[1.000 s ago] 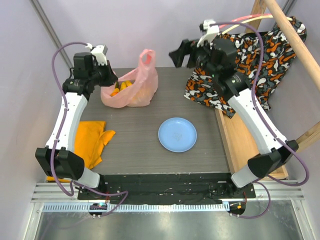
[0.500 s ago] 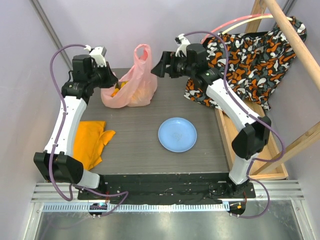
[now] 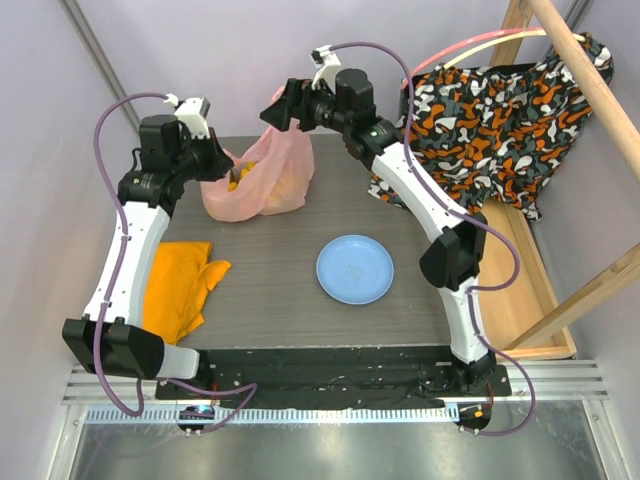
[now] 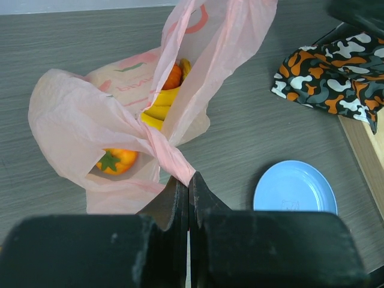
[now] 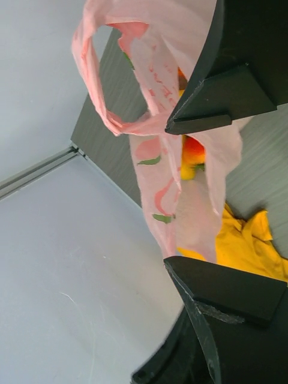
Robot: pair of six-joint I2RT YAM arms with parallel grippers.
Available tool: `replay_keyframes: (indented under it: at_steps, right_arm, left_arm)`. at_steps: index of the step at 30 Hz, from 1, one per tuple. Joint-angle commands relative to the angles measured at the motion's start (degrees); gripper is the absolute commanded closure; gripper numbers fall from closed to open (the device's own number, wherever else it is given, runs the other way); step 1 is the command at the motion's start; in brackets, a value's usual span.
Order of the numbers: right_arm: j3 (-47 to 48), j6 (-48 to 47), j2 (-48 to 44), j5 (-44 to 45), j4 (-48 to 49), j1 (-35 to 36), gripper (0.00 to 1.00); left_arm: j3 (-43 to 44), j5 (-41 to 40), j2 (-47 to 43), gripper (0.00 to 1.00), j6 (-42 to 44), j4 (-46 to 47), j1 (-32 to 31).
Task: Take the fake fruits out of the plastic bag
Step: Adjust the plastic bag at the center of the board.
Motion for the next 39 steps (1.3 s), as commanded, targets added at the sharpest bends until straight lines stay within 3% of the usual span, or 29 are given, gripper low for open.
replay_keyframes:
  at_steps: [1,6,11,14,15,17,18,21,24,31,33,37,39]
  right_arm:
    - [8.91,-1.04,7.20,3.09,2.76,0.29,0.10]
    - [15.50,-2.53,12.84,6.09,5.57,0.82,0.10]
    - [19.29,-4.29,17.24,3.73,10.13,1.08,0.11]
    - [21.05,-5.08,18.04,1.70,11.64,1.08,0.42]
    - [20.96,-5.43,16.91,1.78,11.64,1.08,0.66]
    - [20.35,-8.32,14.89,2.39,11.03,0.82,0.94]
    - [18.70,-9.38,13.74,3.10,10.76,0.47,0.99]
    - [12.56,-14.38,8.56,6.61,14.68,-1.54,0.99]
    - [9.36,-23.96,5.91,13.46,18.13,-3.56,0.99]
    - [22.54,-30.03,12.68,18.22,22.09,-8.84,0.99]
    - [20.45,-31.97,10.32,17.70,23.67,-9.55,0.99]
    - [10.27,-33.12,1.45,15.59,23.86,-11.39,0.99]
    - [-2.71,-32.68,-7.48,13.14,22.80,-12.71,0.99]
  left_arm:
    - [1.09,0.69,-1.00,1.00,1.25,0.23,-0.11]
    - [-0.14,-0.54,-2.58,1.00,2.48,-0.65,-0.11]
    - [-1.90,-1.15,-3.81,1.00,3.97,-1.79,-0.11]
    - [-3.39,-1.33,-4.16,1.00,4.76,-2.06,-0.11]
    - [-3.57,-1.50,-4.25,1.00,5.11,-2.15,-0.11]
    - [-3.92,-2.21,-4.16,1.00,5.20,-1.45,-0.11]
    - [-3.57,-2.30,-3.12,1.00,5.03,-1.10,-0.11]
    - [1.77,-4.31,3.18,1.00,3.63,-0.39,-0.11]
    - [21.39,-3.88,15.03,1.00,2.48,-2.32,-0.11]
    - [57.05,-8.45,36.24,1.00,3.44,-2.51,-0.11]
    - [60.31,-8.36,36.80,1.00,3.80,-0.23,-0.11]
    - [57.17,-5.38,32.85,1.00,4.24,3.31,-0.20]
    - [50.45,-3.01,28.29,1.00,3.89,2.16,-0.20]
